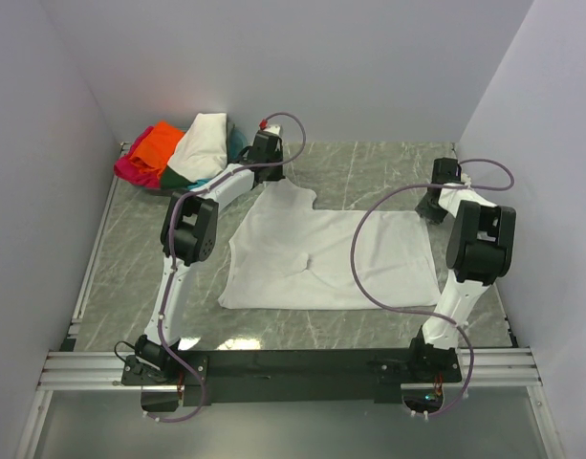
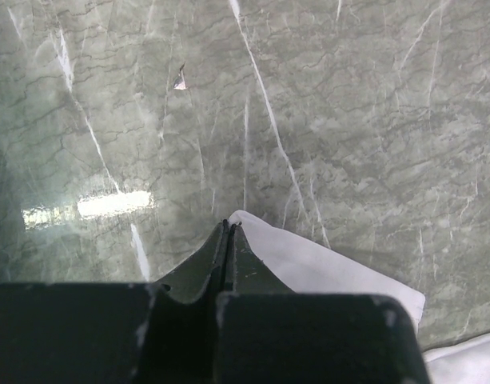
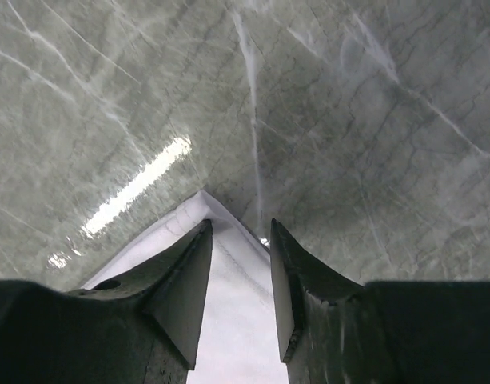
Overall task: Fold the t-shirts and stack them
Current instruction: Fold the tshirt
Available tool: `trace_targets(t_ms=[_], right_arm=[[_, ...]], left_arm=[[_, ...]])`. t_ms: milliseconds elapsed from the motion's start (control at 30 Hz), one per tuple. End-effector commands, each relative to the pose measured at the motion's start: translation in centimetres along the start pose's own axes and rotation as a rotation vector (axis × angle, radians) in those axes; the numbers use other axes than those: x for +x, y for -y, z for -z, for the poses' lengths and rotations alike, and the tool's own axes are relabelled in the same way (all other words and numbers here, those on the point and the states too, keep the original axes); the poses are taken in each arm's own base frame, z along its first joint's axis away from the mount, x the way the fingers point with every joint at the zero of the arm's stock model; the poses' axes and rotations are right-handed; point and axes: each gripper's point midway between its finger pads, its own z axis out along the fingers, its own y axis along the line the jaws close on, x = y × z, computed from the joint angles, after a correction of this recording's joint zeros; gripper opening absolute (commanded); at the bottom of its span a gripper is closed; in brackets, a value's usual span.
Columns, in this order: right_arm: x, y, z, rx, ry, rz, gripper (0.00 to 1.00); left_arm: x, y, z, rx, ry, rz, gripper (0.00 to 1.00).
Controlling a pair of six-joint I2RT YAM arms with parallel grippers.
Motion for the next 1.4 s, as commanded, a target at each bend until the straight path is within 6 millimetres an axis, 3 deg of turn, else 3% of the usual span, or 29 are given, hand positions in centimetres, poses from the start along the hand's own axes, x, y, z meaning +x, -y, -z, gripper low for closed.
trace_targets(t_ms=[0,233,367,1000,1133,1167,1367], right_arm=[[-2.5,-0.8,0.3,-0.016,0.050,-0.011,0.42],[-2.8,-1.9,0.9,-0.086,0.063,-0.024,0.41],[-3.0,-2.7,0.3,-0.100,0.039,-0.011,0.41],[-2.1,-3.2,-0.8,-0.091,-0.063,0.050,0.40],[-1.9,-3.4,-0.8,-0.106,-0.071,0.063,0.20],[-1.7,-3.7,-0.7,-0.122,-0.080,0.064,0.02],[-2.1,-4.5,0.6,-0.183,-0.056,0.058,0.00]], left_arm=[[-3.9,1.4,2.5,0.046,0.086,-0.016,0.00],[-3.7,1.6,2.7,0.057,0.080,-0.017,0.00],[-3.6,1.8,2.7,0.070,0.075,-0.018,0.00],[-3.5,2.0,2.6,0.075,0.068,-0.019,0.00],[-3.4,1.9,2.6,0.078,0.065,-0.020,0.00],[-3.4,2.1,2.6,0.083,0.065,-0.018,0.00],[-3.9,2.1,3.3,0.087,0.077,-0.015,0.00]])
